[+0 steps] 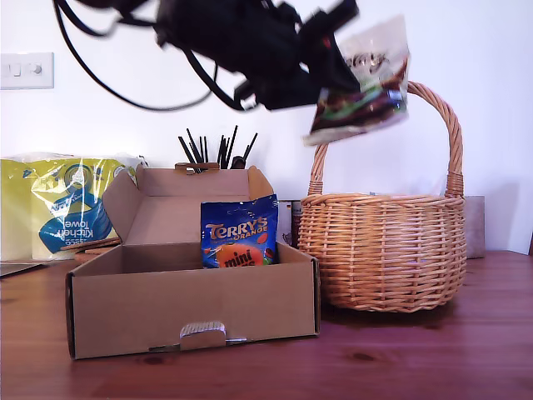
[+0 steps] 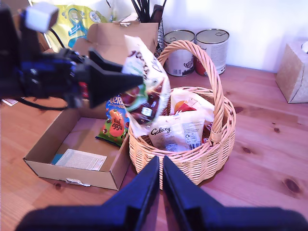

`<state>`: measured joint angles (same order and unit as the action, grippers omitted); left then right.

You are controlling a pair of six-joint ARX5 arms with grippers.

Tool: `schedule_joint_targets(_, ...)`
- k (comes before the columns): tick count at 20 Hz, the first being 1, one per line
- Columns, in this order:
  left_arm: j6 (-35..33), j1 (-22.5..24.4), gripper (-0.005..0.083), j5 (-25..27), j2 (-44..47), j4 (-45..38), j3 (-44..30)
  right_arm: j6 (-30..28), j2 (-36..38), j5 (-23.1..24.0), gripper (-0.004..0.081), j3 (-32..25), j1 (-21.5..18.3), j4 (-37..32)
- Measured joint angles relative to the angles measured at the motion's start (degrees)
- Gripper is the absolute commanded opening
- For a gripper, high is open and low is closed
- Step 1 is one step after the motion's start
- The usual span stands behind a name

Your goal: Move the bags of Easter eggs from the cardboard box on the left into the woven basket on the right side.

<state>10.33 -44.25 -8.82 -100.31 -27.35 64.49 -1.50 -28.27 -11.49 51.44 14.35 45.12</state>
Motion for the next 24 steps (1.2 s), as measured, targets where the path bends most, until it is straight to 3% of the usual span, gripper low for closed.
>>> schedule_joint_targets(3,0.00,-0.48,0.0143,3.17,-5.86,-3.23,1.46,0.00,0.42,0.00,-0.0012,0.00,0.00,0.04)
schedule_joint_targets(7,0.00,-0.72,0.0142,3.87,-13.68,-3.04,10.60,0.00,0.42,-0.02,-0.0012,0.00,0.00,0.04)
schedule_joint_targets(13,-1.84,-1.14,0.0142,7.74,-20.59,8.44,21.20,0.00,0.42,-0.04,-0.0012,0.00,0.00,-0.55)
schedule_joint_targets(20,-2.43,-1.36,0.0144,8.33,-22.77,18.25,23.15,-0.11,0.42,-0.04,-0.0012,0.00,0.00,-1.70)
schedule_joint_targets(22,-3.08,-1.36,0.0224,8.31,-22.77,18.34,23.15,-0.15,0.42,-0.04,-0.0012,0.00,0.00,-1.88)
schedule_joint_targets(24,-3.10,-1.36,0.0387,8.35,-22.77,18.99,23.67,-0.26,0.42,-0.04,-0.0012,0.00,0.00,-1.90)
